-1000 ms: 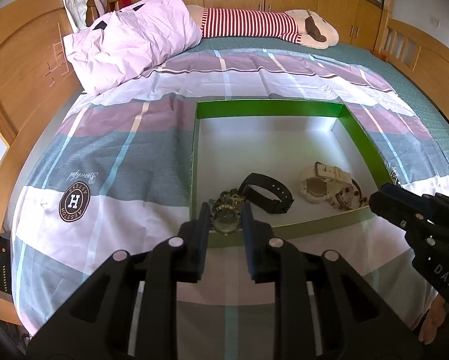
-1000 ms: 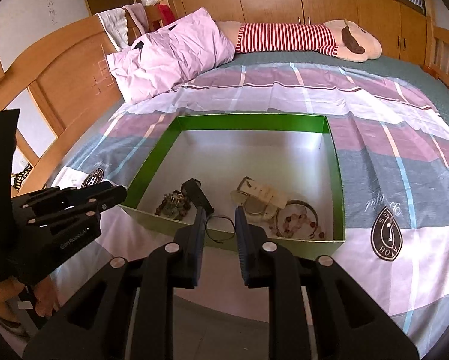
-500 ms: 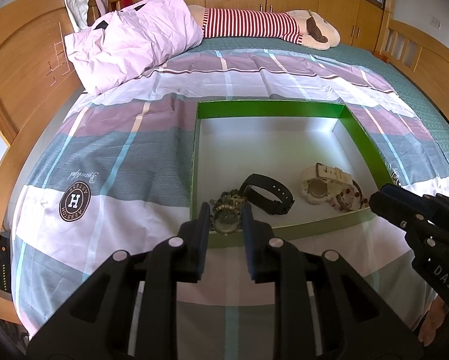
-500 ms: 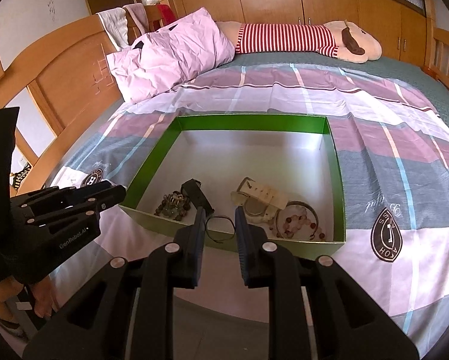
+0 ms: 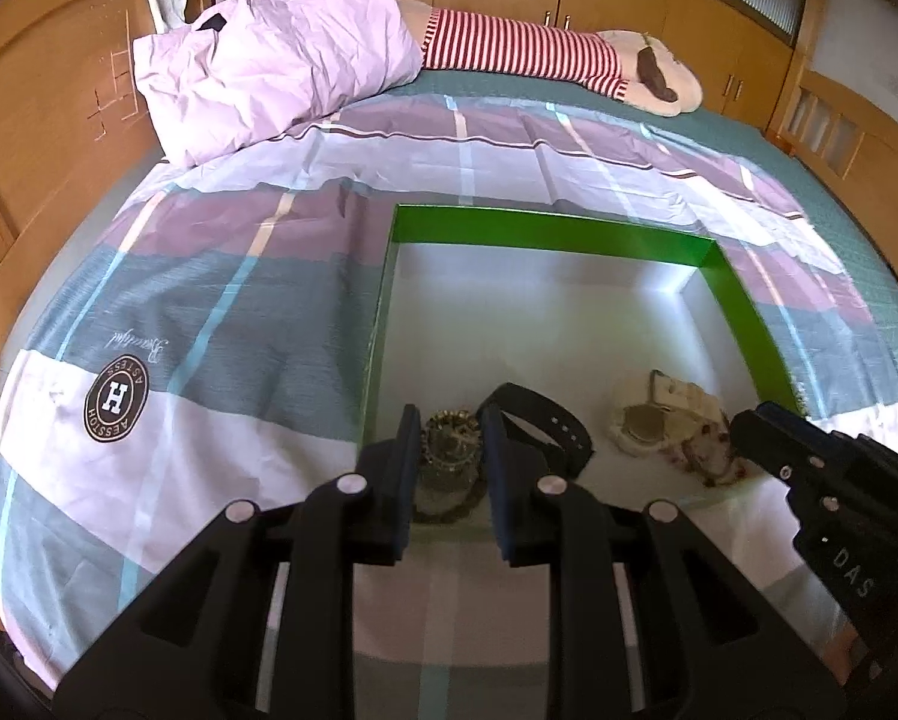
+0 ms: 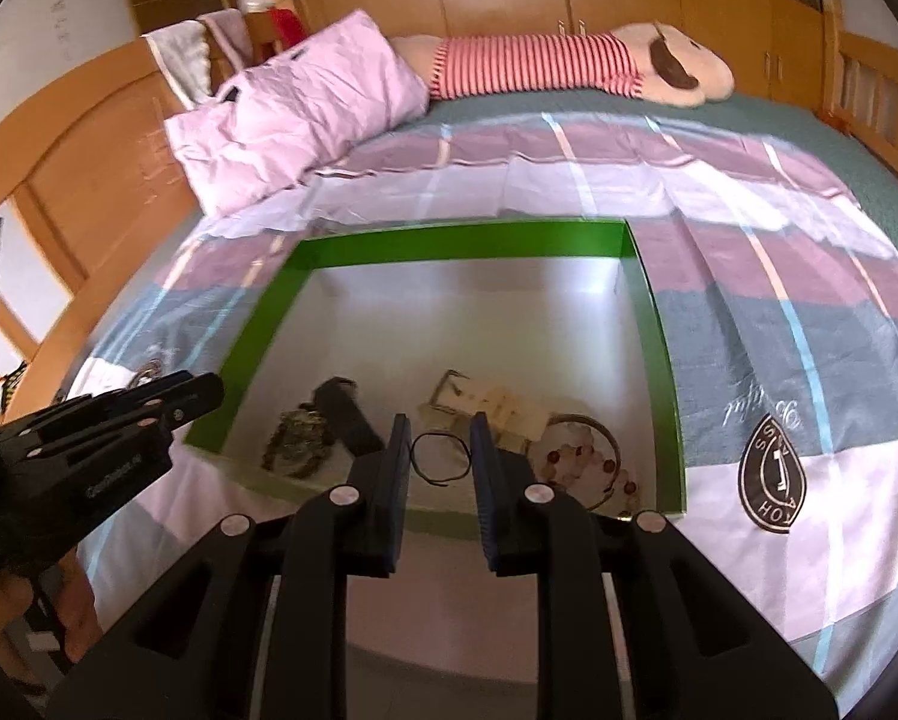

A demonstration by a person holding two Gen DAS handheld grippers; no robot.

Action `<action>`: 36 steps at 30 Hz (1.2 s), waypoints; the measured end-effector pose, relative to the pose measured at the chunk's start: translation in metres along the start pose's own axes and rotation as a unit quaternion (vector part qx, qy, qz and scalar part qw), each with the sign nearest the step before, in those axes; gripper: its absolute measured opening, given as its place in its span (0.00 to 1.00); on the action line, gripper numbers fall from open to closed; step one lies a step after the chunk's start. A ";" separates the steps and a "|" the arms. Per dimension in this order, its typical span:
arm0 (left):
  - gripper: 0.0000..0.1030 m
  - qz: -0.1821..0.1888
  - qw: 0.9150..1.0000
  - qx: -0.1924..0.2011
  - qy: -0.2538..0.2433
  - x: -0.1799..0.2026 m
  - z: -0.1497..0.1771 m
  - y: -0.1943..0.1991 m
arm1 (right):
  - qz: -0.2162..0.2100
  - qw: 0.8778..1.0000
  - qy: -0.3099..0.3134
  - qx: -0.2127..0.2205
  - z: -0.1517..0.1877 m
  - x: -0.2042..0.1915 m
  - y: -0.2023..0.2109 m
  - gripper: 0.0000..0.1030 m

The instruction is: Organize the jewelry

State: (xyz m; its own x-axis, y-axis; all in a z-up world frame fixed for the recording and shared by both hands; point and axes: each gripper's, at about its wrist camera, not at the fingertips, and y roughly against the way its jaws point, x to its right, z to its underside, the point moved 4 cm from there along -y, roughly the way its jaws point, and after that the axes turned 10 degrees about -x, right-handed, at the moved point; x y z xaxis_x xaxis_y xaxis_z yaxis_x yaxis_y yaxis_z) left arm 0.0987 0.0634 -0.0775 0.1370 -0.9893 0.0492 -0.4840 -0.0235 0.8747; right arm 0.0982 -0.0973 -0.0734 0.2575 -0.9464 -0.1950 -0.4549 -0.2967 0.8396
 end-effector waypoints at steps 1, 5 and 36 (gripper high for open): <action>0.21 -0.005 1.000 -0.003 -0.001 0.001 0.000 -0.004 | 0.004 1.000 -0.003 0.001 -0.002 0.002 -0.003 0.19; 0.21 -0.010 1.000 -0.012 0.002 0.002 0.000 -0.015 | 0.015 1.000 -0.009 -0.005 -0.006 0.009 -0.013 0.19; 0.94 -0.015 1.000 -0.008 -0.001 0.010 0.006 0.006 | 0.040 0.998 -0.040 0.016 -0.008 0.025 0.009 0.93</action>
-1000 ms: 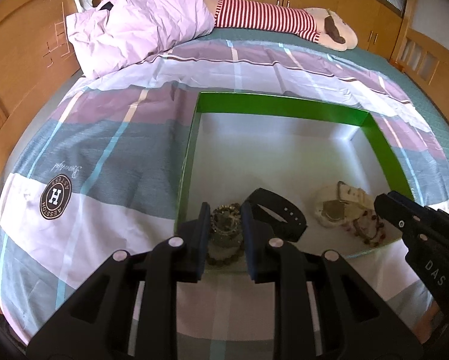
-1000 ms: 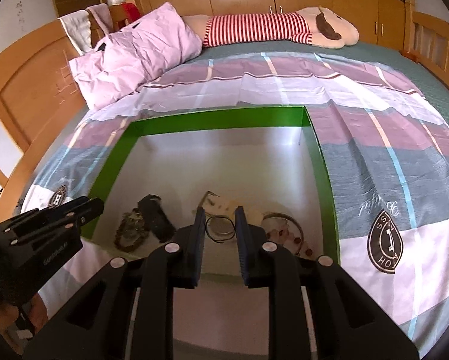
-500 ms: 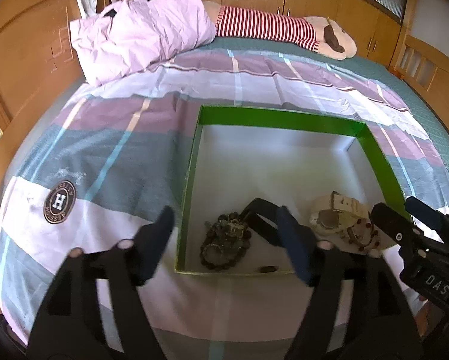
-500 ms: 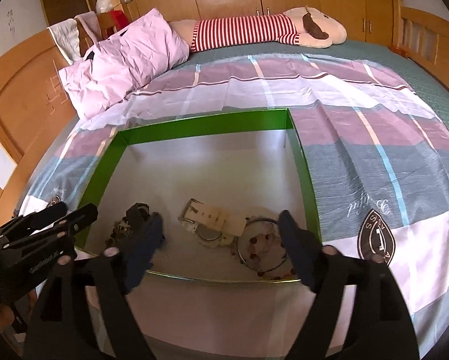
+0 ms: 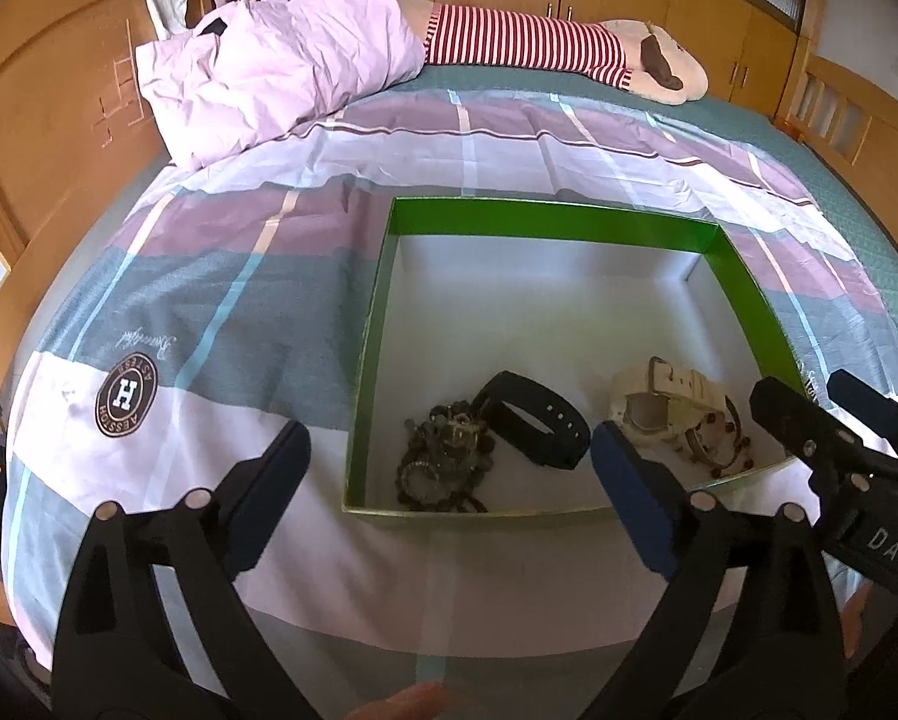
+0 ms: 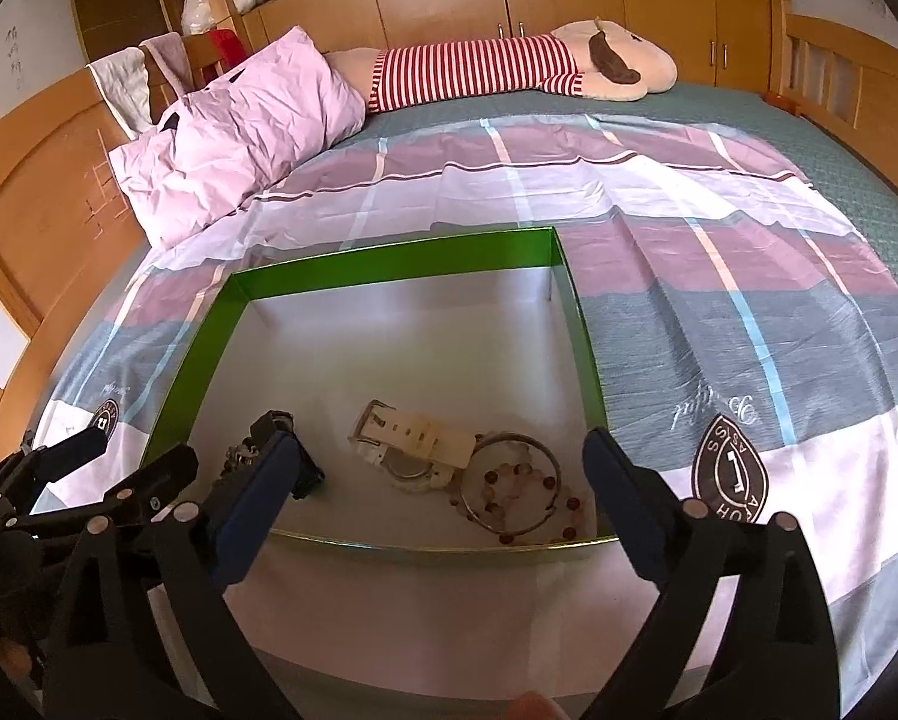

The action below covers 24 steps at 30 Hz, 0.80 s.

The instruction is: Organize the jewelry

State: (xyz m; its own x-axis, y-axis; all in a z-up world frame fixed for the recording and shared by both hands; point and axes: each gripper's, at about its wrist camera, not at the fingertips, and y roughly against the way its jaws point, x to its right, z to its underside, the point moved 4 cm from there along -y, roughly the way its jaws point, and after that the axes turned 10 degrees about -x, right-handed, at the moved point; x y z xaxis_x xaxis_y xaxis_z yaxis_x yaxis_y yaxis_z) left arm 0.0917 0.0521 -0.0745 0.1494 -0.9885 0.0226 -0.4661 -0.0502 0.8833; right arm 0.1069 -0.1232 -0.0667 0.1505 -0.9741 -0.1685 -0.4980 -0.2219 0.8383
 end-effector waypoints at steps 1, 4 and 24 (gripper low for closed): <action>0.95 0.000 1.000 -0.001 0.001 0.000 0.000 0.000 | 0.000 1.000 0.001 0.000 0.000 0.000 0.000 0.93; 0.96 -0.002 1.000 -0.002 0.000 0.000 0.002 0.000 | 0.000 1.000 0.000 -0.001 0.000 -0.001 0.000 0.93; 0.96 -0.015 1.000 -0.006 -0.007 -0.003 0.001 0.002 | 0.003 1.000 0.002 -0.005 0.002 -0.003 -0.003 0.93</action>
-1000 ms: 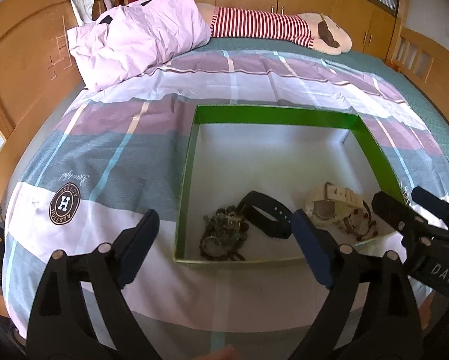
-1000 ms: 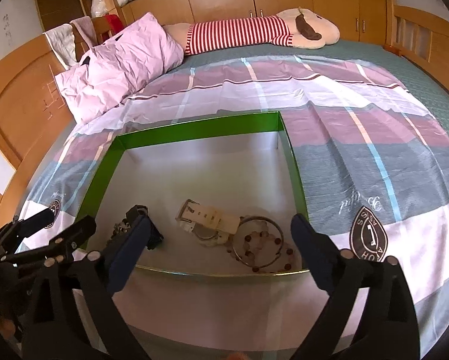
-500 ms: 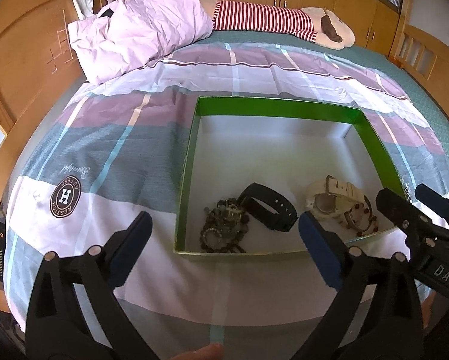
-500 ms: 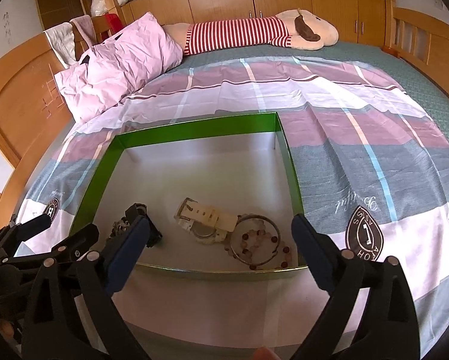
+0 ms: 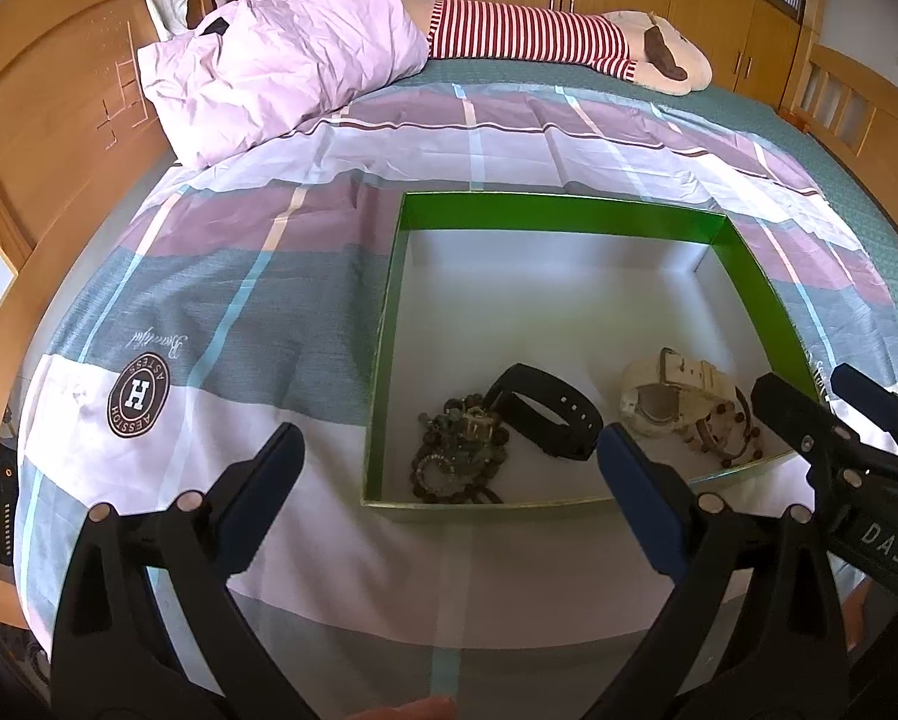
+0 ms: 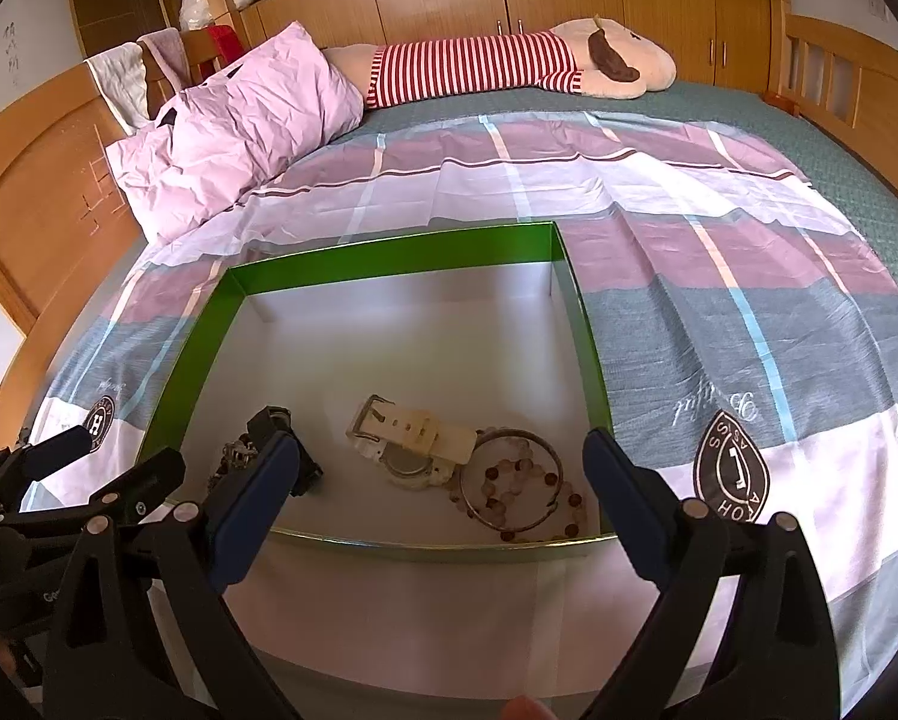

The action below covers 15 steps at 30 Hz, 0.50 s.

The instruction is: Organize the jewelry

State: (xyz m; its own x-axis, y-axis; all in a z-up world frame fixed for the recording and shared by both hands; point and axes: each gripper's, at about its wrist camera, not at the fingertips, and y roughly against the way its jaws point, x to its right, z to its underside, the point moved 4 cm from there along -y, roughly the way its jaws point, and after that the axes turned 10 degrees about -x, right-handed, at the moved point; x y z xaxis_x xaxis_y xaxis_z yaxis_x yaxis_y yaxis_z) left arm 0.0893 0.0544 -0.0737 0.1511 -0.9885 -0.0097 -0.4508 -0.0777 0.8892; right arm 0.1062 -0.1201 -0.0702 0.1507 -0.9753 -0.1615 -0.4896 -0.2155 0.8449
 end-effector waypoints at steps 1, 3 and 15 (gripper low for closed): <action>0.96 0.000 1.000 0.000 0.000 0.000 0.000 0.000 | 0.000 1.000 0.001 0.000 -0.001 0.000 -0.001 0.93; 0.96 -0.001 1.000 -0.001 -0.001 0.001 0.001 -0.001 | 0.000 1.000 0.001 0.000 -0.001 0.000 -0.001 0.93; 0.97 -0.005 1.000 -0.003 -0.006 0.002 0.002 -0.001 | -0.001 1.000 0.004 0.000 -0.001 0.001 0.001 0.93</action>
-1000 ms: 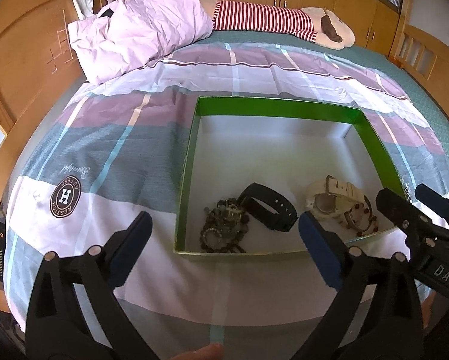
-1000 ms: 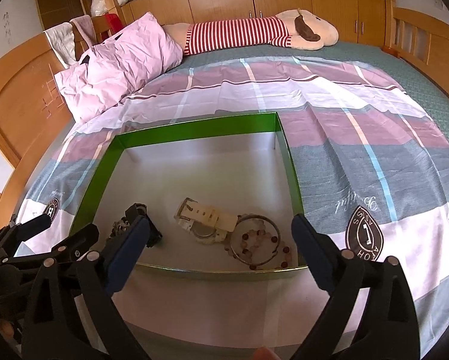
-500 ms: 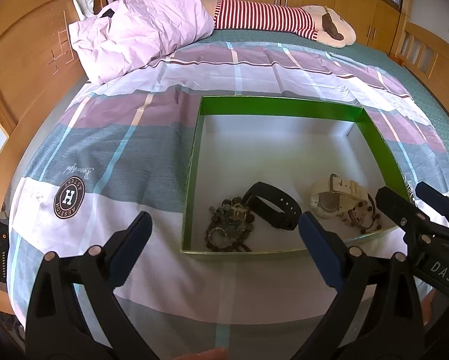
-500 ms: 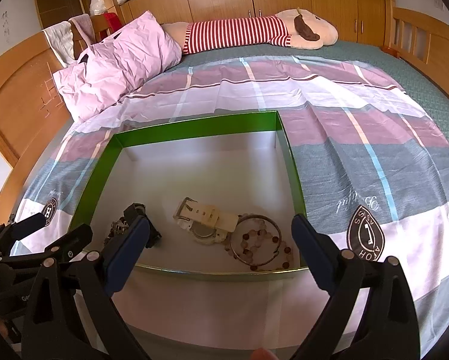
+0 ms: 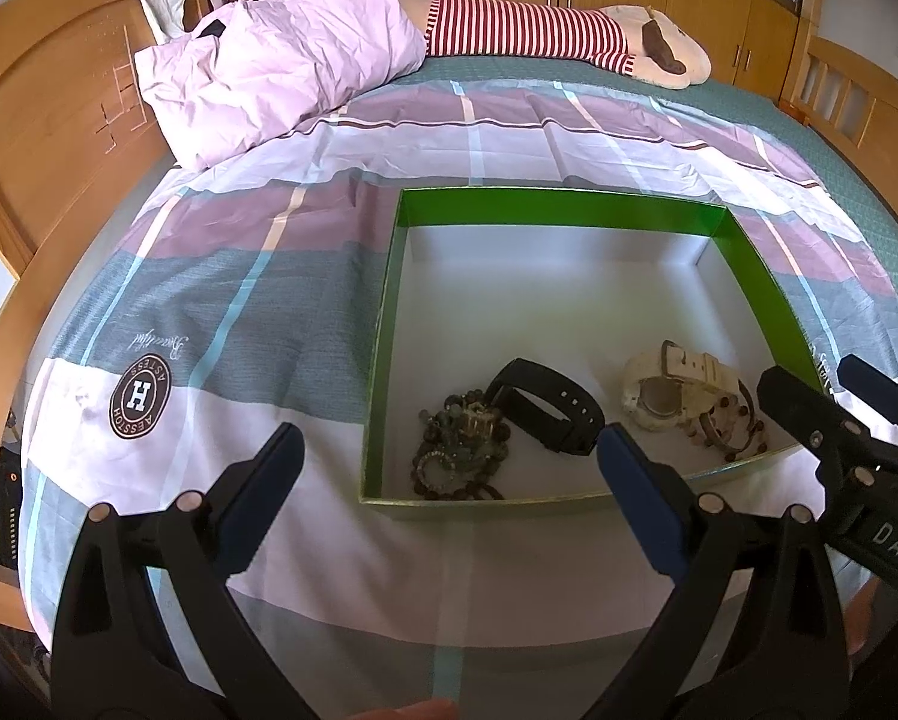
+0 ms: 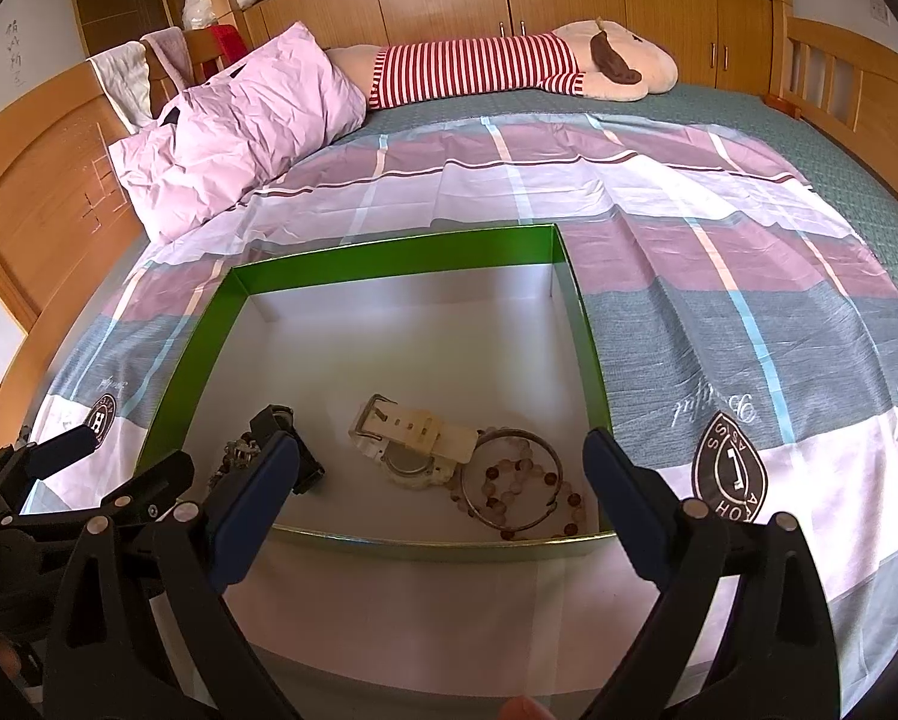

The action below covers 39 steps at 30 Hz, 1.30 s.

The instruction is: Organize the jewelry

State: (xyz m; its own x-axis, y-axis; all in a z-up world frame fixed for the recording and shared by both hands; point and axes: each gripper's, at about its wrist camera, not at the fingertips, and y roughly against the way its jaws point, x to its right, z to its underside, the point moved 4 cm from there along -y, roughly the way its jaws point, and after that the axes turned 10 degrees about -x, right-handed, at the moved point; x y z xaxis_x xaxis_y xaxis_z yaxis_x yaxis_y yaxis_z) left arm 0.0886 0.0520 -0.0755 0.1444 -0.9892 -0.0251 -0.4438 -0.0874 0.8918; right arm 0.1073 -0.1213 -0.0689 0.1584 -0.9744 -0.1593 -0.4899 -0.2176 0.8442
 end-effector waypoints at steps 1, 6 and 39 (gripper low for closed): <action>0.97 0.000 1.000 0.000 0.000 0.000 0.000 0.000 | 0.000 1.000 0.000 0.000 0.000 0.000 0.000 0.93; 0.97 0.000 1.000 -0.001 0.000 0.000 0.000 0.000 | -0.001 1.000 0.000 0.000 0.000 0.000 0.000 0.93; 0.97 -0.007 1.000 -0.009 0.000 -0.001 0.002 -0.005 | 0.000 1.000 0.001 -0.004 0.002 0.001 -0.005 0.93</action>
State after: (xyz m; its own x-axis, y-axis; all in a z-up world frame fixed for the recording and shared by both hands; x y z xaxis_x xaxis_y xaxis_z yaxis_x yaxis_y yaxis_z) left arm 0.0891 0.0532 -0.0810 0.1512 -0.9878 -0.0374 -0.4262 -0.0993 0.8992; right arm 0.1078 -0.1213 -0.0747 0.1594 -0.9745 -0.1580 -0.4828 -0.2165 0.8485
